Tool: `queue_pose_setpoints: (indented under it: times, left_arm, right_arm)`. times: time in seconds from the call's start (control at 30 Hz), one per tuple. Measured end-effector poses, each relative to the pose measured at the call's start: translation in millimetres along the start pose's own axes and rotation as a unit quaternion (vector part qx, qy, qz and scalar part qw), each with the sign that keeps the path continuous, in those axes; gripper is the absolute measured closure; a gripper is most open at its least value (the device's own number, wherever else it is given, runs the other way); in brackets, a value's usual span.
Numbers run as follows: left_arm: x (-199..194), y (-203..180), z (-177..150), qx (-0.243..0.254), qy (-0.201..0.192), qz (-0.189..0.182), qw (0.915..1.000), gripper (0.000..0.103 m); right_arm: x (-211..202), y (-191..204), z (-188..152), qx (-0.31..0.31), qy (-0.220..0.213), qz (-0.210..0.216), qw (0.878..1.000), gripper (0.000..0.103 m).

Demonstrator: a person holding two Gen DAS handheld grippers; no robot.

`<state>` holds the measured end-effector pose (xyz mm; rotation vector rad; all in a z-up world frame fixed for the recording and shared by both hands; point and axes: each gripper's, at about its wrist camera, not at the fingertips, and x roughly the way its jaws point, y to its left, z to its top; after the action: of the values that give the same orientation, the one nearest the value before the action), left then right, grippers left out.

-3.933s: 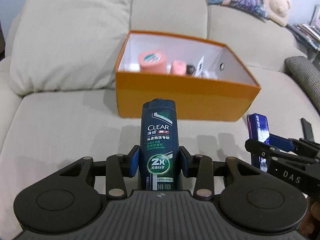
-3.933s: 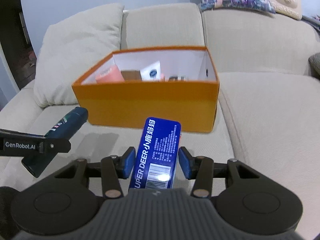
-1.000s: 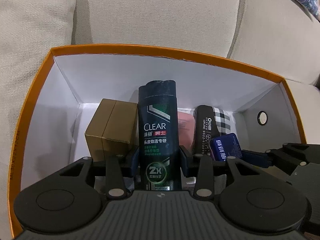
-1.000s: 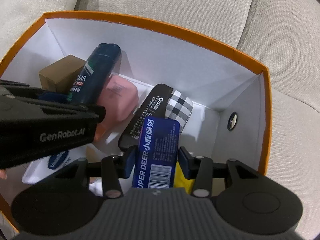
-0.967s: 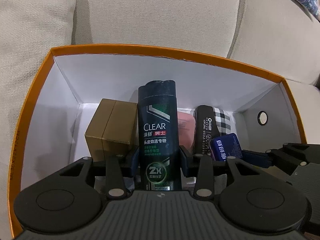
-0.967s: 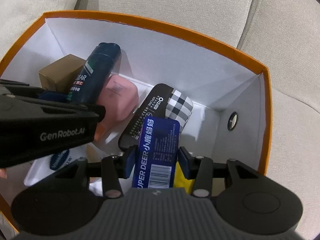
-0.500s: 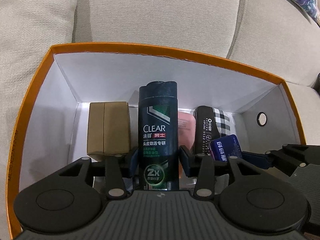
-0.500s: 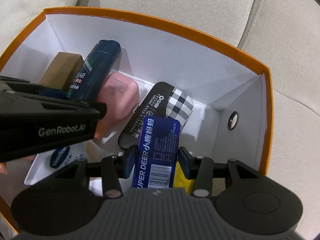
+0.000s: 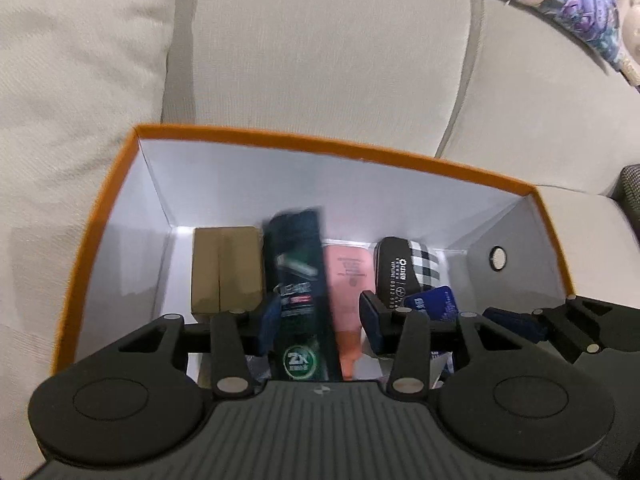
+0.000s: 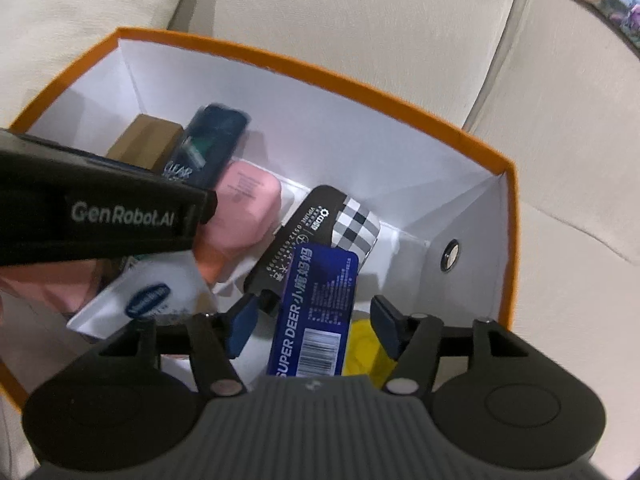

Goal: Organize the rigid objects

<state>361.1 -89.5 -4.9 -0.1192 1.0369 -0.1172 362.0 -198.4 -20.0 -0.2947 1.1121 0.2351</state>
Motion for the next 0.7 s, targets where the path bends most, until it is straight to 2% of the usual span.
queue_pose_setpoints:
  times: [0.13, 0.37, 0.6, 0.7]
  left_arm:
    - [-22.2, -5.5, -1.3, 0.006, -0.011, 0.0, 0.9999, 0.05]
    - [-67.2, -13.9, -10.5, 0.016, -0.037, 0.006, 0.9992, 0.03]
    - [-111.0, -12.7, -28.2, 0.011, -0.048, 0.024, 0.9985, 0.018]
    - [-125.9, -8.9, -41.9, 0.014, -0.047, 0.02, 0.9986, 0.016]
  right_arm:
    - [-17.9, 1.5, 2.1, -0.006, -0.005, -0.01, 1.0, 0.033]
    - [-54.6, 3.8, -0.6, 0.008, -0.009, -0.025, 1.0, 0.031]
    - [-92.1, 10.9, -13.4, 0.029, -0.01, -0.037, 0.999, 0.027]
    - [-109.9, 15.2, -22.0, 0.033, -0.007, -0.045, 0.998, 0.025]
